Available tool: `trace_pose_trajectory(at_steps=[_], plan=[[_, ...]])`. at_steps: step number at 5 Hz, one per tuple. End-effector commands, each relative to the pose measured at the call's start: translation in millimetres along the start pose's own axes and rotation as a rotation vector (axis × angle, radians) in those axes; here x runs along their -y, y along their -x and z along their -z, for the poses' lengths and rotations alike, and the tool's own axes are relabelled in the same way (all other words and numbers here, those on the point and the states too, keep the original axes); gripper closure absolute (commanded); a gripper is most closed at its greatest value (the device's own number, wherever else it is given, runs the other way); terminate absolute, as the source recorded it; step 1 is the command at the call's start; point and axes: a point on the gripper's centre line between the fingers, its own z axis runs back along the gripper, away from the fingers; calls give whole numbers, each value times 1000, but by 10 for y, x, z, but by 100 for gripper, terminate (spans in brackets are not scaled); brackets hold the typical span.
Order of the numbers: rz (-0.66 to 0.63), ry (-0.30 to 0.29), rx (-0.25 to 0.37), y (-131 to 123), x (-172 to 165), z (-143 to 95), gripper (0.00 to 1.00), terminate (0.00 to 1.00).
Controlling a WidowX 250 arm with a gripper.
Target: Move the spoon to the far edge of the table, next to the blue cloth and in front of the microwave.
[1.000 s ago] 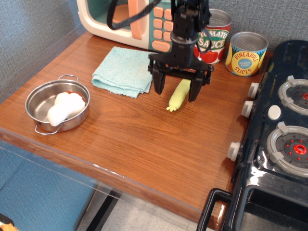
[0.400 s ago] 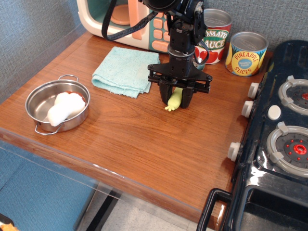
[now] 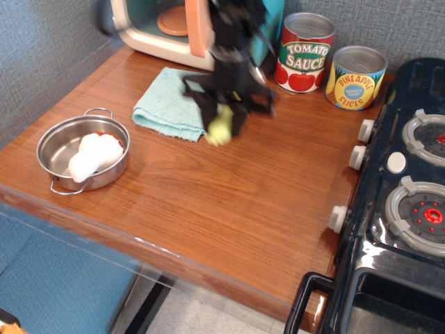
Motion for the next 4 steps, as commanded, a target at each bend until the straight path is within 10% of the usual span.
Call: trace_pose_trajectory(at_steps=[1, 4], plan=[[-10, -96, 41, 145, -973, -357, 100, 0], [127, -65, -47, 11, -2315, 144, 100, 0]])
